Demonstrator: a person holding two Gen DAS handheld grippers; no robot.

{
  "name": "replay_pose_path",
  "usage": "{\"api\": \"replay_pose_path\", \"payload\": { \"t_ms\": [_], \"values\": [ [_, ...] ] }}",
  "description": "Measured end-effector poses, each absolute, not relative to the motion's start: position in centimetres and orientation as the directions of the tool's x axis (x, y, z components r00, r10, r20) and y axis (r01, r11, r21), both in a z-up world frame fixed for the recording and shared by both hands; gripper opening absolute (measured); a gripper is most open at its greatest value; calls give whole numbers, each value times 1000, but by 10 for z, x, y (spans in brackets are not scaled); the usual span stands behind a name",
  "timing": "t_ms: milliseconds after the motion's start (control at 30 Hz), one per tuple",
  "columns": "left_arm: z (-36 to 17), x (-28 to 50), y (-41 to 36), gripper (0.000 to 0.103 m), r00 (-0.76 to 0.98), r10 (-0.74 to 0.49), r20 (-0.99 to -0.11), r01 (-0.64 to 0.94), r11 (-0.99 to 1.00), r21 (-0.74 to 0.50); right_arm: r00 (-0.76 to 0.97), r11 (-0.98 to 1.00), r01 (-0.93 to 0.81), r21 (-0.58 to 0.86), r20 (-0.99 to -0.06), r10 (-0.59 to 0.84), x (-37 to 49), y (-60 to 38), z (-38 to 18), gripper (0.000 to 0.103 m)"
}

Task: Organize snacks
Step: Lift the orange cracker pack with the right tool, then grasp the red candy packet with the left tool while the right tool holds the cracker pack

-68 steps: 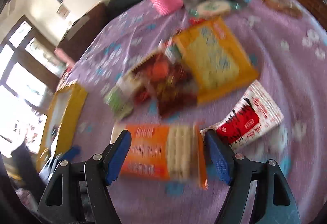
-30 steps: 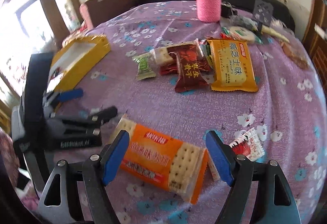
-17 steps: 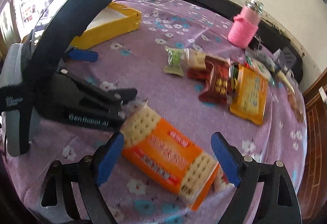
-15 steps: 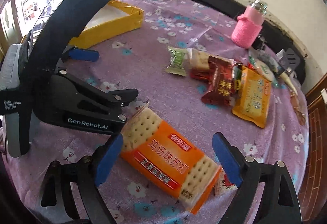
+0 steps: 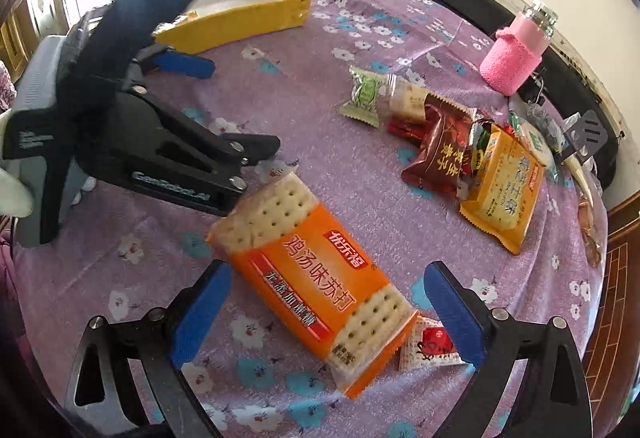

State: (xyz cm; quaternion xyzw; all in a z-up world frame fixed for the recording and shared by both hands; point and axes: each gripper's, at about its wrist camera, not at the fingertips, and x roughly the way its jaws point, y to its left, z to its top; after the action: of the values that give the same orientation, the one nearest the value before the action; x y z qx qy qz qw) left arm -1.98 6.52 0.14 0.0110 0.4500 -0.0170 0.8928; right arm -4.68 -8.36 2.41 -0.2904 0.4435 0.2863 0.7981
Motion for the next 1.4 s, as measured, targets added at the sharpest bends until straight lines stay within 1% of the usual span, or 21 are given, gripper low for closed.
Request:
{"api": "replay_pose_path", "payload": {
  "t_ms": [133,200,267,300,333,367,400,433,633,667,733,900,1000,1100,1133,1167,1200,1233,1267,1367,1400],
  "values": [
    [1,-20,66,103,594,-22,-804,40,999,3,417,685,-712,-153,-878,236,-27,-76,11,98],
    [1,-21,66,103,594,-25,-804,42,999,0,384,714,-695,-85,-884,269,-18,-76,8,97],
    [1,-21,66,103,593,-25,-805,43,999,0,342,746,-666,4,-887,310,-14,-82,6,90],
    [1,-21,66,103,592,-25,-805,43,999,0,352,762,-647,14,-881,316,-16,-85,7,87],
    [1,-21,66,103,591,-26,-806,45,999,0,368,782,-623,15,-877,310,-18,-89,8,83],
    [1,-22,66,103,590,-26,-807,44,999,0,378,800,-600,17,-875,302,-20,-93,10,76],
    [1,-22,66,103,588,-25,-809,43,999,0,391,819,-574,16,-873,291,-22,-95,11,72],
    [1,-21,66,103,582,-24,-813,41,999,0,408,838,-546,15,-868,282,-24,-98,13,65],
    [2,-21,66,103,547,-20,-837,38,999,1,461,880,-474,18,-847,265,-34,-97,14,60],
    [2,-21,66,103,547,-20,-837,39,999,1,460,883,-469,29,-845,272,-34,-97,14,57],
    [2,-22,66,103,550,-18,-835,37,999,3,449,889,-446,105,-833,323,-33,-106,19,57],
    [1,-22,66,103,555,-13,-832,28,1000,3,527,902,-356,244,-745,410,-39,-144,43,57],
    [2,-19,66,103,553,-4,-833,14,1000,4,640,918,-245,311,-660,394,-35,-180,59,57],
    [2,-14,65,103,531,-20,-847,38,999,0,731,905,-121,408,-580,360,-27,-219,61,57],
    [3,-13,65,103,518,-39,-854,53,998,-13,742,895,-96,436,-568,356,-24,-228,59,57],
    [8,-12,66,100,508,-99,-856,78,995,-69,750,887,-73,457,-561,351,-24,-237,56,57],
    [12,-12,66,88,504,-163,-848,103,986,-129,757,881,-46,472,-559,339,-24,-246,52,57],
    [19,-11,63,84,501,-238,-832,140,971,-194,758,879,-31,476,-561,331,-24,-253,49,57],
    [27,-10,58,83,512,-268,-816,169,963,-210,757,877,-18,481,-566,326,-24,-258,46,57],
    [44,1,33,83,548,-266,-793,231,959,-162,747,858,13,514,-575,333,-22,-268,37,57],
    [46,7,26,83,539,-275,-796,240,956,-168,742,854,18,520,-580,338,-21,-268,34,57]
  ]
}}
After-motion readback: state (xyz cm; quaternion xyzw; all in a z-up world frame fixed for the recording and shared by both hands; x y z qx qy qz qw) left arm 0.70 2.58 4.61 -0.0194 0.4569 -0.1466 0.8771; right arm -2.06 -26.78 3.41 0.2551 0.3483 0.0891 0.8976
